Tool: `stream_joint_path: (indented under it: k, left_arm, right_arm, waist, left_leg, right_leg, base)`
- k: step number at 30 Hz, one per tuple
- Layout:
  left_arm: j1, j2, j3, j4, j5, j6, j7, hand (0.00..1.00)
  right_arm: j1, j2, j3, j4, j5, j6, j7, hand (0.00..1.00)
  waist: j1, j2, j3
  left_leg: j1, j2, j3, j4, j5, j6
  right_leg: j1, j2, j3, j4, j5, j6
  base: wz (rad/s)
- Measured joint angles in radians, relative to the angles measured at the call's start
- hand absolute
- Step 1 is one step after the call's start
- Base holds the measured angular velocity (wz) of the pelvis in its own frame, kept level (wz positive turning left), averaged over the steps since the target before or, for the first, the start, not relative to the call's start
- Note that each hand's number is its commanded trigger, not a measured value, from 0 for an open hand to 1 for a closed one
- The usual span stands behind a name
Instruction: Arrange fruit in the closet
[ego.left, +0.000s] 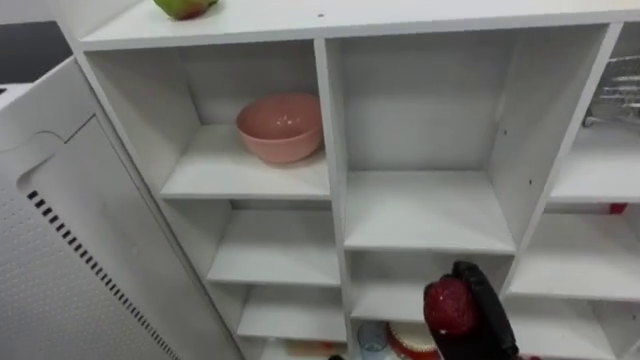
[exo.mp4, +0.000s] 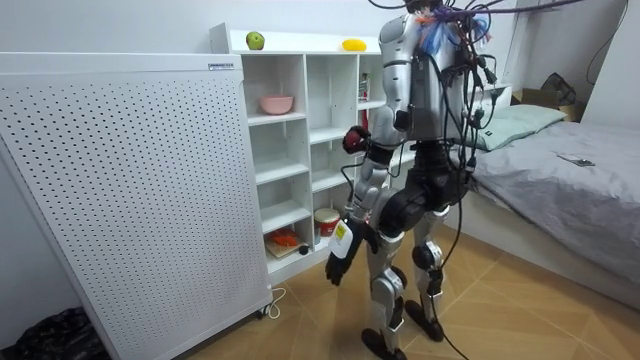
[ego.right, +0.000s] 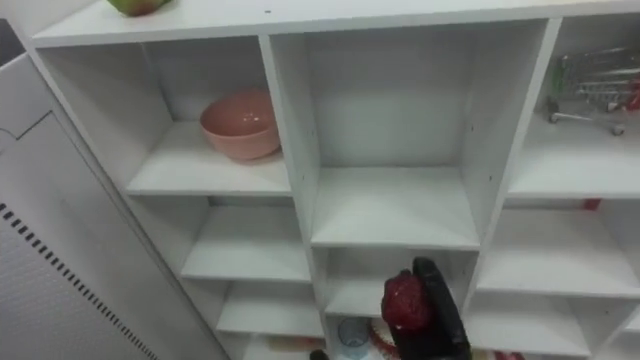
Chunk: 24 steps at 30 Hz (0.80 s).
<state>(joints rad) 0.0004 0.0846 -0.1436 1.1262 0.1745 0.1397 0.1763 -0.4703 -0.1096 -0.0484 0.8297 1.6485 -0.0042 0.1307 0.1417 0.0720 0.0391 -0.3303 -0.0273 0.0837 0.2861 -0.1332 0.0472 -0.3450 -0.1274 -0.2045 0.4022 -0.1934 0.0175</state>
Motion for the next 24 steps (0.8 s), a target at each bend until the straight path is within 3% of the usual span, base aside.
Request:
stream_joint_path:
  k: [4,11,15,19,24]
  left_arm:
    - [0.002,0.001,-0.014,0.015,-0.010,0.001,0.012,0.00]
    - [0.000,0.006,-0.098,0.021,-0.048,0.011,0.012,0.00]
    - [-0.009,0.006,-0.122,0.011,-0.054,0.004,0.011,0.00]
    - [-0.002,0.015,-0.203,-0.026,-0.067,0.014,0.008,0.00]
    - [-0.008,0.016,-0.215,-0.077,-0.084,0.006,0.007,0.00]
  right_arm:
    - [-0.059,-0.001,-0.058,0.083,-0.001,0.003,-0.022,1.00]
    - [-0.109,-0.015,-0.086,0.125,0.005,0.016,-0.047,1.00]
    - [-0.182,-0.050,-0.127,0.224,-0.004,0.028,-0.063,1.00]
    - [-0.203,-0.102,-0.132,0.229,0.000,0.028,-0.078,1.00]
    - [-0.229,-0.136,-0.133,0.230,-0.006,0.028,-0.102,1.00]
  waist:
    - [0.007,-0.006,0.0052]
    - [0.017,-0.009,0.0072]
    - [0.024,-0.010,0.0083]
    - [0.041,-0.009,0.0088]
    - [0.058,-0.012,0.0107]
  left_leg:
    - [-0.096,-0.019,0.002,0.030,0.004,0.007]
    - [-0.229,-0.021,0.024,0.090,0.010,0.016]
    - [-0.306,-0.022,0.027,0.132,0.010,0.018]
    - [-0.382,-0.021,0.030,0.188,0.003,0.020]
    - [-0.467,-0.019,0.046,0.264,-0.012,0.017]
  right_leg:
    - [-0.113,-0.032,-0.002,0.080,-0.018,0.001]
    - [-0.249,-0.049,0.006,0.142,-0.021,-0.001]
    - [-0.325,-0.061,0.006,0.185,-0.024,-0.007]
    - [-0.400,-0.066,0.015,0.240,-0.037,-0.012]
    - [-0.491,-0.081,0.026,0.319,-0.072,-0.026]
  base:
    - [0.14]
    - [0.04]
    - [0.01]
    - [0.06]
    - [0.03]
